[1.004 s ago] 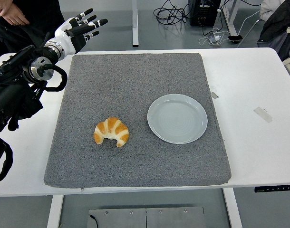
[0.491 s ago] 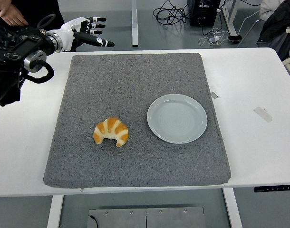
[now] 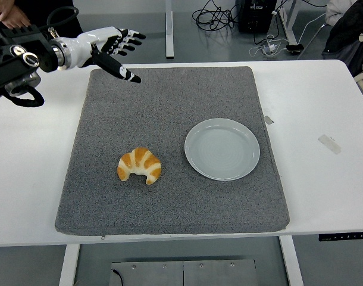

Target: Place the bread on the plate

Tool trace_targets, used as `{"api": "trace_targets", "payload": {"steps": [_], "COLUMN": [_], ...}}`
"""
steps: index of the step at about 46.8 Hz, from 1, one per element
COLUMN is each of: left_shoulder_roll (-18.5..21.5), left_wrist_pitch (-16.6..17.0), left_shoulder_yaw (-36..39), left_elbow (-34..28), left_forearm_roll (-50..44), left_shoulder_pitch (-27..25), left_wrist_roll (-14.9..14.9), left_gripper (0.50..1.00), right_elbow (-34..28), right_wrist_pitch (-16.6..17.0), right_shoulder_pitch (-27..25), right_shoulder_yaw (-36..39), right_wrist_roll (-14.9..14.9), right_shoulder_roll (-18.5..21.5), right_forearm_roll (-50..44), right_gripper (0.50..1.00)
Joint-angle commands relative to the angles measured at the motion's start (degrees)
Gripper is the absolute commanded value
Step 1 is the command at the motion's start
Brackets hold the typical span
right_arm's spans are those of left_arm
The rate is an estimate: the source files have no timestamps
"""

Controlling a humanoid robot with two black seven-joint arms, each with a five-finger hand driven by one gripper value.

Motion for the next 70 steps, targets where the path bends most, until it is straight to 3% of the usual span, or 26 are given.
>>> {"api": "trace_targets", "payload": {"steps": [1,7,34,53,70], "left_shoulder_roll": [1.71,3.64,9.27,7.43,5.49], "left_wrist_pitch": [0.93,1.28,1.55,3.74,3.83], "left_shoulder_yaw": [2.29,3.00,6.69,7.05,7.05], "left_elbow": [-4.69,-11.56,-24.13,-25.01,-25.01], "left_forearm_roll": [2.20,10.20,28.93,32.89,42.55], "left_shoulder_pitch": [-0.03,0.15,0.06,2.69,6.73], "left_wrist_roll": [-0.07,0.28,0.37,0.46,0.64], "left_gripper": [0.980,0.980,0.972,0.972,0.972], "right_elbow": [0.00,0.00,0.00,0.00,0.00], "right_wrist_pitch": [-0.03,0.06,-0.03,0.06,-0.03], "right_shoulder_pitch": [0.01,0.01,0.01,0.01,0.01], "right_shoulder_yaw": [0.00,0.00,0.00,0.00,0.00], "right_wrist_roll": [0.01,0.01,0.01,0.01,0.01], "right_shoulder_roll": [0.00,0.00,0.00,0.00,0.00], "right_forearm_roll": [0.00,0.00,0.00,0.00,0.00], "right_gripper": [1.000,1.000,1.000,1.000,1.000]}}
